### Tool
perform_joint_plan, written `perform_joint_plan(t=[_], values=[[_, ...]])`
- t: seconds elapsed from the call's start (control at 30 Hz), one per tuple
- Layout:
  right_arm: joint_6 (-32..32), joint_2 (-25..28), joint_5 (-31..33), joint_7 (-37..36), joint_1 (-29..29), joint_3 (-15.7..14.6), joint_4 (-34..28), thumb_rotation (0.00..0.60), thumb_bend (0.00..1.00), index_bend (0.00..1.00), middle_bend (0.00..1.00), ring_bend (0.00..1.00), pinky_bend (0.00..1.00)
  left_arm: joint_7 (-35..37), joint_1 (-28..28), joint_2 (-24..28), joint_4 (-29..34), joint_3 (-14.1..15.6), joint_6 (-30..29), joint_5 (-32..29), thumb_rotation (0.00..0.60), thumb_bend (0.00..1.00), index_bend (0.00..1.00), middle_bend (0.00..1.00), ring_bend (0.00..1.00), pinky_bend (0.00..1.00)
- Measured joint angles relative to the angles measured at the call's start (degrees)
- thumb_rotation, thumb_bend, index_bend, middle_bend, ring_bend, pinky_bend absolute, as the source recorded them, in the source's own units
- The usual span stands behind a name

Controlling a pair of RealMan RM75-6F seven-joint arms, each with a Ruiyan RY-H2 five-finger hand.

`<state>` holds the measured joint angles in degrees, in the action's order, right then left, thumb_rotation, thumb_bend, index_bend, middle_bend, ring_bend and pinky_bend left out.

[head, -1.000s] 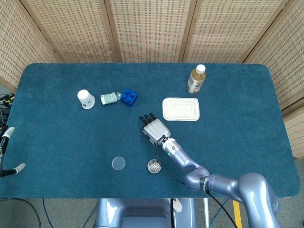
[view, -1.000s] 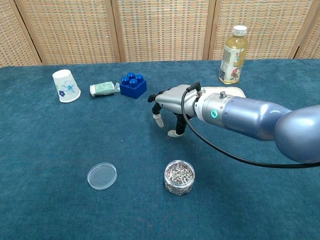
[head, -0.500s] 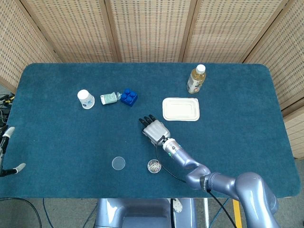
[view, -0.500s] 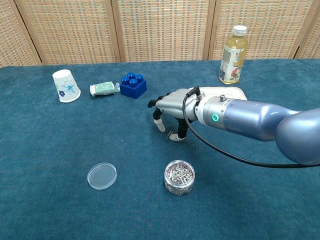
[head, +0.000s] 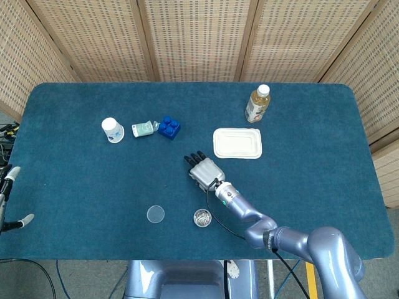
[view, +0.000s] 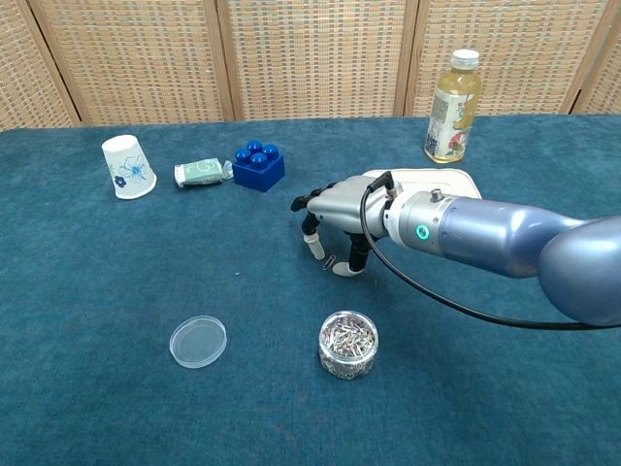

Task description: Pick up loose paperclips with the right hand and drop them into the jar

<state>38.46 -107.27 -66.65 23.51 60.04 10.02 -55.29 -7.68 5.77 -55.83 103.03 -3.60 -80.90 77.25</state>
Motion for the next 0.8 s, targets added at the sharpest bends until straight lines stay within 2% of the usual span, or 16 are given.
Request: perform_joint_plan(t=[0.13,0.8], values=[[0.0,-0.1,-0.2,-0.2,-0.2,-0.3,0.2,0.6,0.34,0.51,0.03,0.0,0.07,-0.1,0.0,0.0,0.1,0.0,0.0,-0.1,0.6,0.0,0.0,0.0,0.0,0.0],[0.5,-0.4,-1.6,-1.4,-1.1,-1.1,0.2,0.6,0.34,0.56,0.03,0.0,0.08,-0.4,0.3,-0.2,0.0,0.1,0.3,-0.3,0.6,0.0,0.0,0.0,0.0,0.0]])
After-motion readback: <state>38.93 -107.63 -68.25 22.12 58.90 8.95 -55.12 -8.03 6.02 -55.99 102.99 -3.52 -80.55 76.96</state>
